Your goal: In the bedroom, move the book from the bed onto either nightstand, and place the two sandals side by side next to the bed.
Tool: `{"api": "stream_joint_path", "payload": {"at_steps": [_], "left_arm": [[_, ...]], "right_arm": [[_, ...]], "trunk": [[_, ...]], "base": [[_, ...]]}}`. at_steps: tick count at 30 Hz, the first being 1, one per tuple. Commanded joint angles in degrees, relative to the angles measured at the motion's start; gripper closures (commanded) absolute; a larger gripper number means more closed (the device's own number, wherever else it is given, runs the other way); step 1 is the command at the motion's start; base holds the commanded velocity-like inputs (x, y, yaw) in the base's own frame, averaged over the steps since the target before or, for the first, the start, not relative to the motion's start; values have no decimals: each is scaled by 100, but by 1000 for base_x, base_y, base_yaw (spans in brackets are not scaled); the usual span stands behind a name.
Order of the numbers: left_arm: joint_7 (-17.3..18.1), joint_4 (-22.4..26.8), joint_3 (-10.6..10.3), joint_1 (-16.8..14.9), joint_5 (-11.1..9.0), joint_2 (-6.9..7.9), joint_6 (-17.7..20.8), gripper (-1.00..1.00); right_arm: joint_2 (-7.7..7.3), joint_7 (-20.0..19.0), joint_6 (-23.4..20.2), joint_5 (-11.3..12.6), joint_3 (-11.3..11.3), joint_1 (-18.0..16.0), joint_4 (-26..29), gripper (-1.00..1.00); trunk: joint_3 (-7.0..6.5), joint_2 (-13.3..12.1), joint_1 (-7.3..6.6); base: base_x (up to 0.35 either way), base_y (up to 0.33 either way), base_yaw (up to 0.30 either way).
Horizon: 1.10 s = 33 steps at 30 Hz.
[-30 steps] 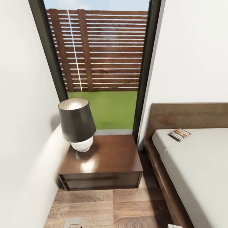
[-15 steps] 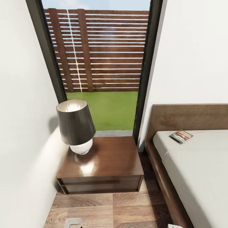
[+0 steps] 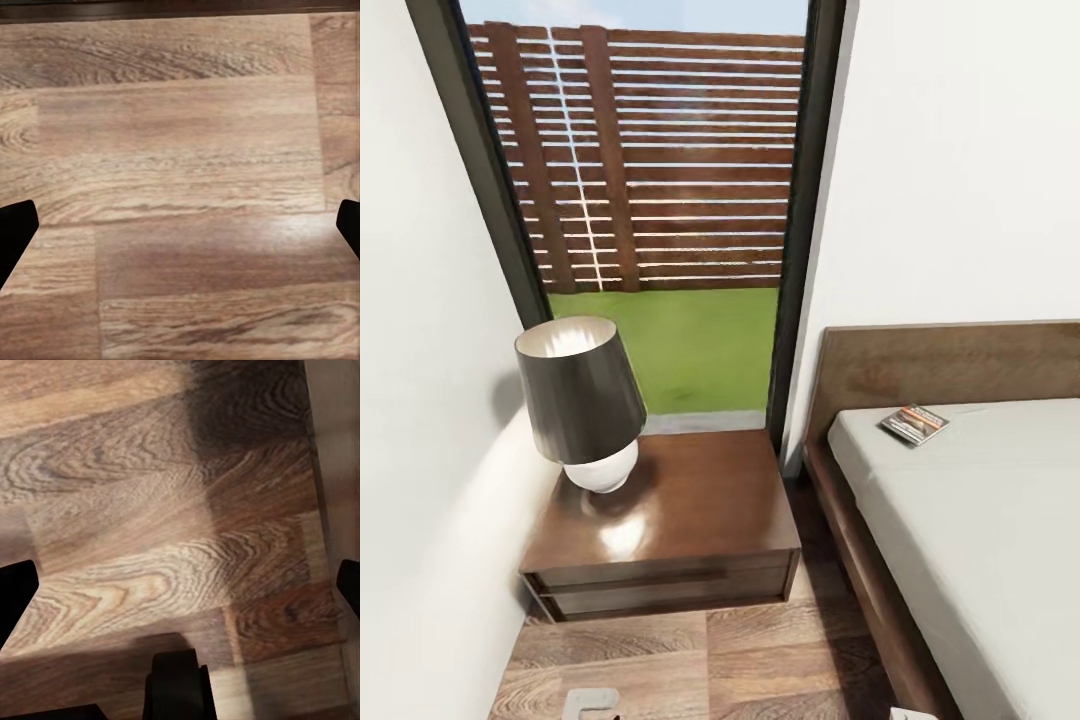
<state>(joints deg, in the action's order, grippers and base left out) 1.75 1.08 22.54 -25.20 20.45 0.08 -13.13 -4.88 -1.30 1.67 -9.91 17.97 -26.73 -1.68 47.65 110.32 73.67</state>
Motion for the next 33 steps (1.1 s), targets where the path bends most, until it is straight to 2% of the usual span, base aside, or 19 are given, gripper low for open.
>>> {"api": "stream_joint_path", "payload": {"at_steps": [1,8,23,33], "left_arm": [[18,-2,49,-2,37,1,-14,-100],[18,-2,49,-2,36,1,-14,-100],[18,-2,49,-2,35,1,-14,-100],[18,-2,49,-2,32,1,-14,-100]], "right_arm": [[-4,-11,18,-55,49,-7,-17,-100],[-4,-11,18,-55,49,-7,-17,-100],[-4,-11,18,-55,49,-7,-17,-100],[-4,-11,18,-55,49,-7,-17,-100]], "trunk": [[5,2,-1],[5,2,-1],[5,2,-1],[5,2,-1]], "base": [[0,0,-19],[53,0,-6],[283,0,0],[185,0,0]]}}
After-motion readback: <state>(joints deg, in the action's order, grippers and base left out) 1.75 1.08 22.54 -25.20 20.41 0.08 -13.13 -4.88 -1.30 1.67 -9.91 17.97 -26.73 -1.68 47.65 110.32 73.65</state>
